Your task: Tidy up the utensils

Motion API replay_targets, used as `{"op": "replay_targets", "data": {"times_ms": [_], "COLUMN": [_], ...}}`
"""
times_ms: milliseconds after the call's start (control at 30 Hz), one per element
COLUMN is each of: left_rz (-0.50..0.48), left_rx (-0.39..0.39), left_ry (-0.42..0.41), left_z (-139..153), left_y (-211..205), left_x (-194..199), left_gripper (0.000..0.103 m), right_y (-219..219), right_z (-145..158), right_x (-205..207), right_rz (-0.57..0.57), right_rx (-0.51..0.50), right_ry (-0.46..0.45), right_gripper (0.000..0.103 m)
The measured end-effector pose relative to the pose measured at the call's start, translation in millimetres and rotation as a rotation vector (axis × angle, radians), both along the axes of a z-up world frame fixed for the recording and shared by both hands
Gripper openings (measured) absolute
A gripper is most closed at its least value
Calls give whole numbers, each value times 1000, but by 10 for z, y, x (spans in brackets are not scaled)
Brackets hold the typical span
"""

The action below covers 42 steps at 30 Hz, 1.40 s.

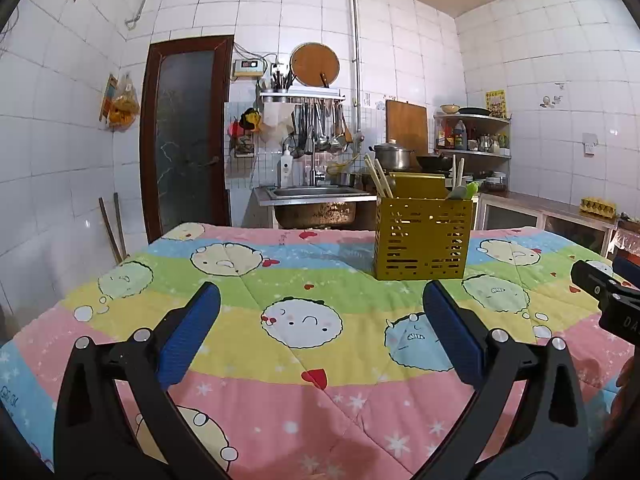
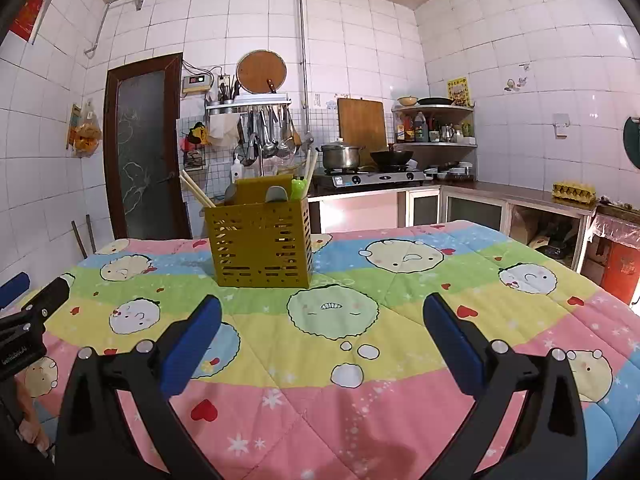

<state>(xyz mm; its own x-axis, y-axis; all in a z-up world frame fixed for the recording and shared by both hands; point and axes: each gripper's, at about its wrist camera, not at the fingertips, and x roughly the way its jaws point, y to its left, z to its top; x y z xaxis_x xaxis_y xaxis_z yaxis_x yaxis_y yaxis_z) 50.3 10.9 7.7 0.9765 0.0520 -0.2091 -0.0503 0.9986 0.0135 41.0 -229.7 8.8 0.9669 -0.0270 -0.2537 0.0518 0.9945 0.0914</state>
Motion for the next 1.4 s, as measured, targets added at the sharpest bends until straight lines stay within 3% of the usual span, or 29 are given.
{"op": "replay_targets", "data": {"times_ms": [500,1400], "left_rz": [15,17], "left_rx": [24,41], "left_ry": [-15,6], "left_z": [-1,14], "left_y": [-44,-63], "left_x": [-47,-11], "left_gripper": [98,98], "right_y": [-35,42], "right_z": [-4,11], "right_x": [-49,-59], "right_rz": [-23,-63], "right_rx": [23,-37], "right_ry": [-10,0], "right_gripper": [99,99]}}
